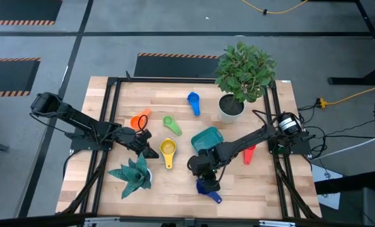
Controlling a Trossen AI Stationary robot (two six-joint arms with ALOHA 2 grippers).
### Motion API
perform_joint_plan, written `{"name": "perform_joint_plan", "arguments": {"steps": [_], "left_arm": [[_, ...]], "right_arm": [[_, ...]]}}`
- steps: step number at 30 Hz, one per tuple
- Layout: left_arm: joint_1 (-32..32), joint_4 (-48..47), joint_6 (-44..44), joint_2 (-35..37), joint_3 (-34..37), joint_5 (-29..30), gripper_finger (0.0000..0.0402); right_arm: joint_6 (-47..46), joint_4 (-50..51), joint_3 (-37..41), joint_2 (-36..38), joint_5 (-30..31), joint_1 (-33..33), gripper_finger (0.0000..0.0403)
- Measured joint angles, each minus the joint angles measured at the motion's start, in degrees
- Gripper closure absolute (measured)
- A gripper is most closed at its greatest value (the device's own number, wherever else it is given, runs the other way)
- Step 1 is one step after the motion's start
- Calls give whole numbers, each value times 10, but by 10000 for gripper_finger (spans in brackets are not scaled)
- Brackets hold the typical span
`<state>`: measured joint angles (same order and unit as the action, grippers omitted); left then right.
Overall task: Nest measuring cups in basket
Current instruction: Stack the dark blue measuring cup on top of the yellow measuring cup
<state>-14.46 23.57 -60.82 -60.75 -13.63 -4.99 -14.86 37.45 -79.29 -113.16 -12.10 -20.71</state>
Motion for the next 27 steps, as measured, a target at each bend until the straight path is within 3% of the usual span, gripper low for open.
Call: {"name": "perform_joint_plan", "arguments": {"steps": [6,14,21,27], "left_arm": [[0,-3,0,0,0,0,322],[0,-5,0,0,0,0,322],[0,-1,13,0,0,25,322],[0,2,45,28,0,24,327]], "right_arm": [[-17,-9,0,-7,1,0,314],[-16,-9,0,-9,20,0,390],[-59,-11,-9,-9,27,7,387],[-85,-13,-61,-9,44,21,390]]}}
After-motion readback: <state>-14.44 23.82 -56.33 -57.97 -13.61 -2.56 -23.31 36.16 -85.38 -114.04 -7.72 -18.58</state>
